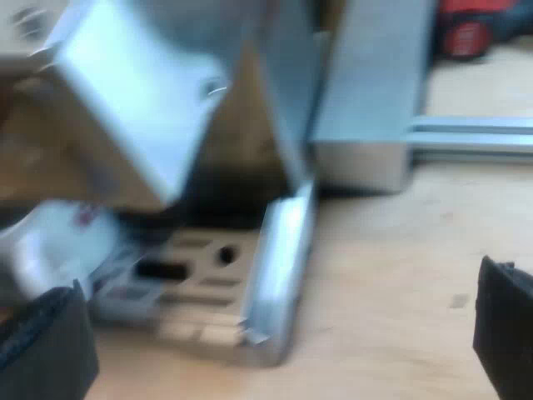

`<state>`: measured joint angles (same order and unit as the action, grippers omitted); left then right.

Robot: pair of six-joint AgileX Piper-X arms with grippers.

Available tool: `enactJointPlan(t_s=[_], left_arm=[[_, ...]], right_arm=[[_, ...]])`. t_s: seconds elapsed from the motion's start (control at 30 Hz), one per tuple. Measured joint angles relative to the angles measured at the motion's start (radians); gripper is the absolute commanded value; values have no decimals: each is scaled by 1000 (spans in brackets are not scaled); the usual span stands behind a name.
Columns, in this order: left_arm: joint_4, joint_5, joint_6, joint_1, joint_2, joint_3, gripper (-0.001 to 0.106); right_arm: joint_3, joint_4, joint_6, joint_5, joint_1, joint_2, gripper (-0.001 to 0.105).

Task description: Place mug into machine

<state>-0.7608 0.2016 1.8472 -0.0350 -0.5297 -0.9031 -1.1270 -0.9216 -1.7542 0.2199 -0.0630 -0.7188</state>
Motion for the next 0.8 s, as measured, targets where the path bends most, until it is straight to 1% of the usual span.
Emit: enactJointPlan(t_s=[0.03, 0.1, 0.13, 0.2, 0.33, 0.53, 0.57, 0.63, 0.7, 0.8], left_arm=[[-2, 0, 0, 0, 5, 0, 87], [-2, -9, 0, 0, 39, 0, 87], [-2, -9, 0, 0, 48, 0, 87], [-7, -27, -21, 0, 116, -3, 87], [-33, -30, -25, 0, 209, -5, 87], [-51, -30, -30, -23, 343, 23, 87], [-66, -30, -33, -25, 386, 36, 87], [-90, -30, -35, -25, 428, 47, 87], [-141, -30, -37, -25, 489, 65, 87], [-203, -30, -37, -25, 538, 86, 87]], right_arm=[[0, 0, -3, -2, 37, 10, 94], [0, -3, -43, -2, 177, 55, 94], [0, -3, -51, -2, 192, 63, 94], [0, -13, -69, -5, 229, 113, 94], [0, -61, -72, 1, 212, 193, 94], [52, -108, -83, 16, 163, 333, 94], [73, -115, -85, 16, 163, 361, 94], [99, -121, -85, 16, 163, 410, 94], [135, -126, -85, 16, 163, 473, 94], [178, -146, -85, 16, 163, 564, 94]])
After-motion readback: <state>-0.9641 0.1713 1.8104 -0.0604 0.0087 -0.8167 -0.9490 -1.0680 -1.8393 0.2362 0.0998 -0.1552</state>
